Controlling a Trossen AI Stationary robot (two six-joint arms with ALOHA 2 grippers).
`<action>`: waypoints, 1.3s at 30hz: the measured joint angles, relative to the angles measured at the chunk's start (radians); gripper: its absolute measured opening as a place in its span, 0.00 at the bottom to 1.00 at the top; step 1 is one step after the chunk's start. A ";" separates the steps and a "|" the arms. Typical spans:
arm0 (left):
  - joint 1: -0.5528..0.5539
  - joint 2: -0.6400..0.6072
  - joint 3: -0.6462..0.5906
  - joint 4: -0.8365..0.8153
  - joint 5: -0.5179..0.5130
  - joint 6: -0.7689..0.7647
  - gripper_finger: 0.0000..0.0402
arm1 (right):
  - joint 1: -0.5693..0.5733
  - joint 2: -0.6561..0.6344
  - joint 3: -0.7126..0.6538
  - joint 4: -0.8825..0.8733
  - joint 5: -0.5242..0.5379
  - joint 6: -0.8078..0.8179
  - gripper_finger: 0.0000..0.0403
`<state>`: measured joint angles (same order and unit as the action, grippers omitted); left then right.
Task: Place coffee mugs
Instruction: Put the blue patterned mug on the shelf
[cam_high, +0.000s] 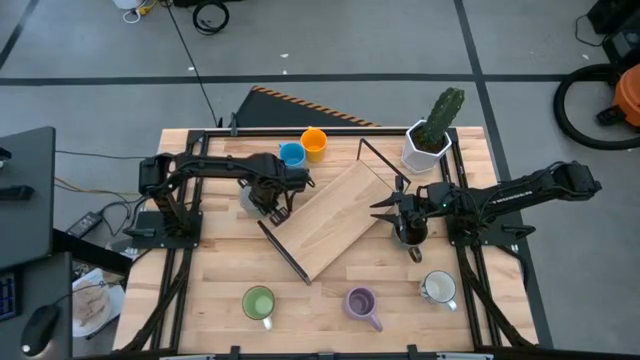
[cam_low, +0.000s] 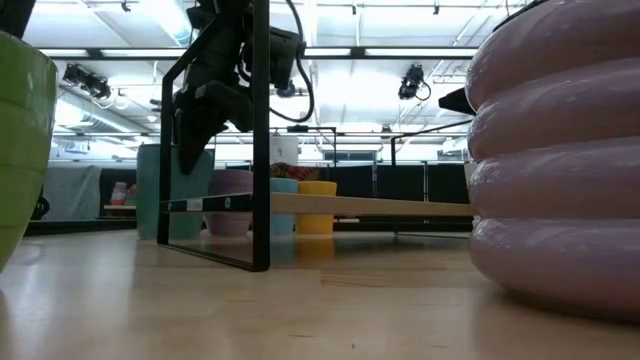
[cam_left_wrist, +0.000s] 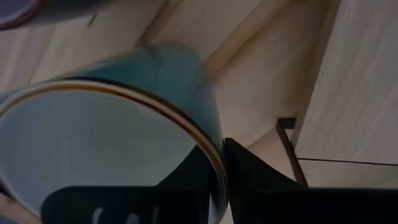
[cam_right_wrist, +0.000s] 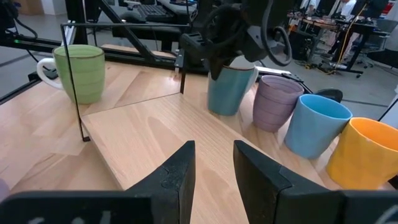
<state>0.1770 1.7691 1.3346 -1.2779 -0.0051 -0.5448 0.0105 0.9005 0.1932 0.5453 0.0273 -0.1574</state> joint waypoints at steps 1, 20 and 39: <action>0.000 0.000 0.000 0.001 0.011 -0.002 0.08 | 0.000 0.000 0.000 0.000 0.001 0.000 0.28; -0.036 -0.017 0.199 -0.104 0.052 -0.086 0.08 | 0.000 0.000 0.000 -0.007 0.005 0.006 0.28; -0.073 0.181 0.690 0.010 -0.010 -0.045 0.08 | 0.001 -0.040 0.150 -0.399 0.104 0.031 0.28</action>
<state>0.1040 1.9505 2.0246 -1.2678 -0.0149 -0.5896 0.0111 0.8602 0.3436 0.1458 0.1316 -0.1262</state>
